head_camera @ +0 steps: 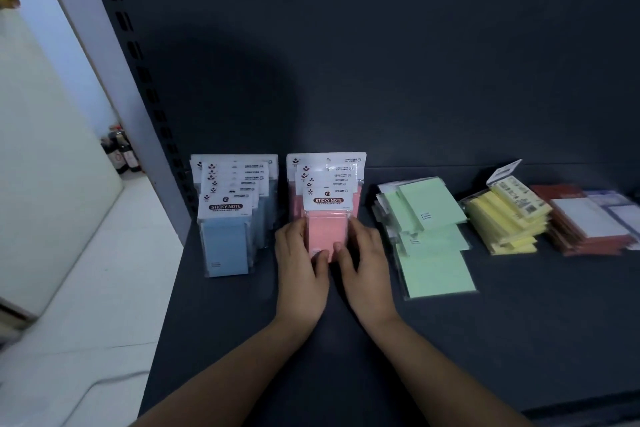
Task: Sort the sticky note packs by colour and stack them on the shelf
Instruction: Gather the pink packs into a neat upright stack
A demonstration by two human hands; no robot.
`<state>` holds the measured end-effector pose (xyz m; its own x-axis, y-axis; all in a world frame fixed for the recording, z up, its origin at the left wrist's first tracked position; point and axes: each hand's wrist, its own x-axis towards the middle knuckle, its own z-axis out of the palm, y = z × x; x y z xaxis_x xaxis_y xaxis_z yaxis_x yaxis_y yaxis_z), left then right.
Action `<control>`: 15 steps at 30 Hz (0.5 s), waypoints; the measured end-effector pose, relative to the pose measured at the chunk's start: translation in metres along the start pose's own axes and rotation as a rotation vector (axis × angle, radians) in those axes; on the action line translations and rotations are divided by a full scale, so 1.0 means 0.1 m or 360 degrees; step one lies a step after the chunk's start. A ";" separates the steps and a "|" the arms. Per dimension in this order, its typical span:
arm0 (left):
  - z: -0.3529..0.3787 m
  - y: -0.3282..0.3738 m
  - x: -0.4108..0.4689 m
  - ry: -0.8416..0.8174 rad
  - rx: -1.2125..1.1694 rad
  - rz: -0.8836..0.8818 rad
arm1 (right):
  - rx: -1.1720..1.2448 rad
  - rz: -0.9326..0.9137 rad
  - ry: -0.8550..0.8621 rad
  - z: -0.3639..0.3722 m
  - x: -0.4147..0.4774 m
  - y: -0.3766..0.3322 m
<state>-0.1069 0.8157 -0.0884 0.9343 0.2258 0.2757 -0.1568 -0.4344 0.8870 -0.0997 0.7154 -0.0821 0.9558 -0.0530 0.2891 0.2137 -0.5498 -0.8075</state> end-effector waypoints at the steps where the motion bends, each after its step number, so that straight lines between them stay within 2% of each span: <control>1: -0.01 -0.01 0.00 0.0003 -0.0006 -0.0006 | 0.0012 0.0013 -0.0007 0.01 0.00 0.00; 15: -0.05 -0.02 0.05 0.0016 0.0042 0.0003 | 0.0054 0.0066 -0.0012 0.01 0.02 -0.03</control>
<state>-0.1030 0.8222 -0.0873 0.9308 0.2335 0.2810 -0.1499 -0.4574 0.8765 -0.0983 0.7173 -0.0799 0.9655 -0.0689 0.2509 0.1802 -0.5186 -0.8358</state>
